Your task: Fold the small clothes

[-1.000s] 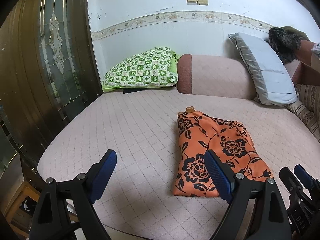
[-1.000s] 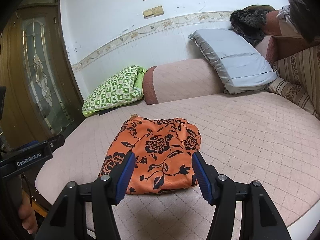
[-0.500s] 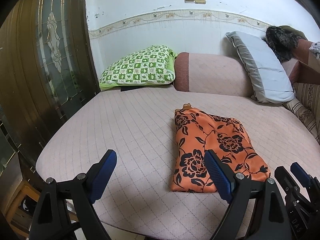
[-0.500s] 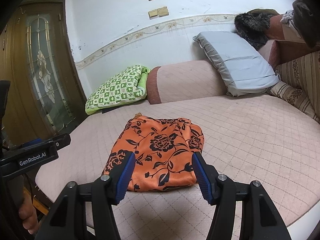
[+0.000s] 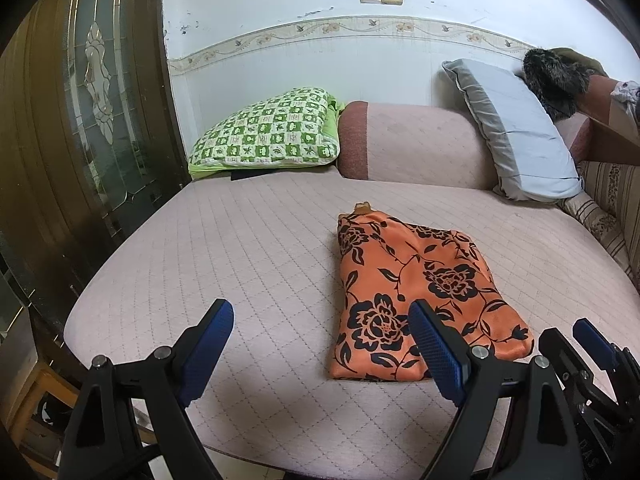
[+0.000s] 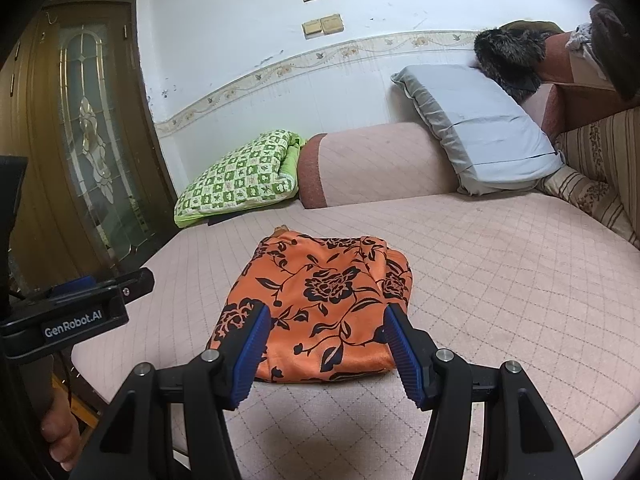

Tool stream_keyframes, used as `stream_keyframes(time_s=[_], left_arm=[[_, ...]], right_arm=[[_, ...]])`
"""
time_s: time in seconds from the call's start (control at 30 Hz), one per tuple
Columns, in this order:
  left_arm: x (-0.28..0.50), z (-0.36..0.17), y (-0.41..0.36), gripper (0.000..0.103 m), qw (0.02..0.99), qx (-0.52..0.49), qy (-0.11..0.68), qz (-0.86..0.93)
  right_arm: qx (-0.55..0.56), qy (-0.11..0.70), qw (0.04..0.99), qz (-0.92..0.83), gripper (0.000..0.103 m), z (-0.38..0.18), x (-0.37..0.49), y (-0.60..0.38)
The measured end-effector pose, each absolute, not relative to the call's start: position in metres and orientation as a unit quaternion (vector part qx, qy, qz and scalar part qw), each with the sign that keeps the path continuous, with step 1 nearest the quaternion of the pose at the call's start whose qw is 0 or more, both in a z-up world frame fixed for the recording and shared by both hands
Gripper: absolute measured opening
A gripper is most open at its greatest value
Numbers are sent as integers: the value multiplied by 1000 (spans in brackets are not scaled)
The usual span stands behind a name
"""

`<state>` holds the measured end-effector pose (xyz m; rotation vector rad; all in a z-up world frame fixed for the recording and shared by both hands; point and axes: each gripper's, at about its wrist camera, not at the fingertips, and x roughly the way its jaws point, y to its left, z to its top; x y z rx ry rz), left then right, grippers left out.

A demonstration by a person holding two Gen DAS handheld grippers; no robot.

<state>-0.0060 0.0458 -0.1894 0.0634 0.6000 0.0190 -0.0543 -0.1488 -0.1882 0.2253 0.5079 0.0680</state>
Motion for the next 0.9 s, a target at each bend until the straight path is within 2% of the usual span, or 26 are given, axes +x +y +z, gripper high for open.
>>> stream_keyframes(time_s=[0.5,0.57,0.6,0.9], left_arm=[[-3,-193,42,89,956,25,293,0],[-3,-194,41,97,956,28,292,2],[-3,-194,42,97,957,27,289,1],[-14,-181,40,97,975,23,219,-17]], right_arm=[[108,253,960,41,62,-191,-50,-146],[108,254,960,40,62,-191,-50,-145],[108,254,960,41,62,-191,-50,-145],[115,257,959,43,62,-193,-46,-148]])
